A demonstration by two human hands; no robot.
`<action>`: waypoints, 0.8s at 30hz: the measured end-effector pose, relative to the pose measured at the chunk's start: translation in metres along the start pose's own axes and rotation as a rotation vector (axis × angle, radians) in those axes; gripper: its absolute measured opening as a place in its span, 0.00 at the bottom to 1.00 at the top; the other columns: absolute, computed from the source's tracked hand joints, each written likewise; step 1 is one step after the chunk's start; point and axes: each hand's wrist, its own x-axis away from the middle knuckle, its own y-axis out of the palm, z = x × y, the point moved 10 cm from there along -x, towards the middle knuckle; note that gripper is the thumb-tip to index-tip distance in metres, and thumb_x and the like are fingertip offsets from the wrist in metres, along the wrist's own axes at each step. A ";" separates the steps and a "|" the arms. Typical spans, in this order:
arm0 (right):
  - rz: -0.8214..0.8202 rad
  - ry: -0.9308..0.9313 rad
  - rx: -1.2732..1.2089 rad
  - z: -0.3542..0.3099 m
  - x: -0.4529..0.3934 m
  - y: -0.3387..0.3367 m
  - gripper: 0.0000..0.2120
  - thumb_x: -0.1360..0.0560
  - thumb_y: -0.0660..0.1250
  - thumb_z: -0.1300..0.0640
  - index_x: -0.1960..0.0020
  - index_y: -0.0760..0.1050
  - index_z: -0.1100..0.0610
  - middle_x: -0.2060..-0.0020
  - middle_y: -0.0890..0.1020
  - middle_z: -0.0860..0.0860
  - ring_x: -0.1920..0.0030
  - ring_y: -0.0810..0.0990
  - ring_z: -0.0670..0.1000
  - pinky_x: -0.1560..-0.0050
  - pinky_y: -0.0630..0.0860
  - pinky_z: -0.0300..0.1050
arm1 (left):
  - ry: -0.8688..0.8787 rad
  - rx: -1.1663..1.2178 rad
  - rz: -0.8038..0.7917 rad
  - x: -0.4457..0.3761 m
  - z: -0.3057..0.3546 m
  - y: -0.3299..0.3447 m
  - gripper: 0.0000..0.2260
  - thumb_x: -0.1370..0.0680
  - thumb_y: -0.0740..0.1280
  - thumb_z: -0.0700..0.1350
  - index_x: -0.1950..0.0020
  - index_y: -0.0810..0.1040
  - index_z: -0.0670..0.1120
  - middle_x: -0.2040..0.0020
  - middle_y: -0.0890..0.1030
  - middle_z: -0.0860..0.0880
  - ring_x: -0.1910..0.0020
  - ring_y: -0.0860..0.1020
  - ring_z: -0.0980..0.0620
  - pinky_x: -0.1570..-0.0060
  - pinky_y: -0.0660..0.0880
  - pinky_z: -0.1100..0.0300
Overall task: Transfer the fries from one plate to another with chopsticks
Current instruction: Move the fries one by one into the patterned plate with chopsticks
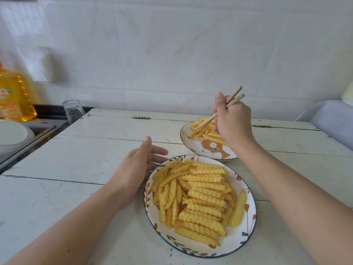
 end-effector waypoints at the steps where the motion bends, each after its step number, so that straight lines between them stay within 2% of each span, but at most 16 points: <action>1: 0.001 -0.009 0.019 0.001 -0.001 0.001 0.28 0.17 0.55 0.41 0.63 0.75 0.62 0.74 0.78 0.55 0.73 0.80 0.58 0.63 0.80 0.58 | 0.000 0.002 0.000 0.000 0.000 0.000 0.30 0.14 0.49 0.64 0.43 0.84 0.46 0.49 0.88 0.45 0.46 0.86 0.43 0.35 0.76 0.38; 5: 0.018 0.016 0.041 0.000 -0.003 -0.003 0.25 0.17 0.53 0.44 0.64 0.75 0.58 0.72 0.78 0.52 0.68 0.81 0.60 0.59 0.80 0.59 | -0.007 -0.005 0.003 0.001 0.002 0.000 0.29 0.14 0.49 0.63 0.43 0.84 0.46 0.48 0.88 0.45 0.46 0.86 0.43 0.35 0.76 0.37; 8: 0.085 0.100 -0.009 -0.004 -0.007 -0.030 0.23 0.17 0.54 0.48 0.65 0.75 0.58 0.73 0.77 0.52 0.73 0.78 0.56 0.67 0.77 0.52 | -0.014 -0.012 0.002 0.004 0.003 -0.001 0.29 0.14 0.49 0.63 0.43 0.84 0.46 0.48 0.88 0.45 0.45 0.86 0.43 0.35 0.76 0.38; 11: 0.117 0.238 -0.233 -0.002 -0.007 -0.060 0.22 0.18 0.57 0.50 0.65 0.75 0.60 0.76 0.73 0.53 0.81 0.69 0.52 0.75 0.67 0.42 | -0.017 -0.018 0.005 0.005 0.004 -0.001 0.29 0.14 0.49 0.63 0.42 0.84 0.46 0.48 0.88 0.45 0.45 0.86 0.43 0.34 0.76 0.38; 14: 0.032 0.291 -0.490 -0.001 0.007 -0.077 0.22 0.17 0.59 0.50 0.67 0.74 0.59 0.76 0.69 0.54 0.81 0.62 0.51 0.76 0.58 0.38 | -0.014 -0.022 0.009 0.006 0.006 0.000 0.29 0.14 0.49 0.63 0.42 0.84 0.45 0.48 0.88 0.44 0.45 0.86 0.42 0.34 0.76 0.37; 18: -0.100 0.252 -0.677 -0.009 0.032 -0.095 0.25 0.16 0.59 0.50 0.70 0.74 0.57 0.79 0.65 0.53 0.81 0.56 0.47 0.74 0.54 0.37 | -0.012 -0.024 0.009 0.007 0.004 0.001 0.29 0.14 0.49 0.63 0.43 0.84 0.45 0.48 0.88 0.44 0.46 0.86 0.42 0.34 0.76 0.37; 24: 0.007 0.102 -0.778 -0.036 0.035 -0.124 0.27 0.16 0.57 0.48 0.72 0.75 0.54 0.76 0.66 0.53 0.80 0.57 0.49 0.73 0.56 0.34 | -0.004 -0.022 0.020 0.008 0.005 0.000 0.29 0.14 0.49 0.63 0.43 0.84 0.45 0.48 0.88 0.44 0.46 0.86 0.42 0.34 0.76 0.37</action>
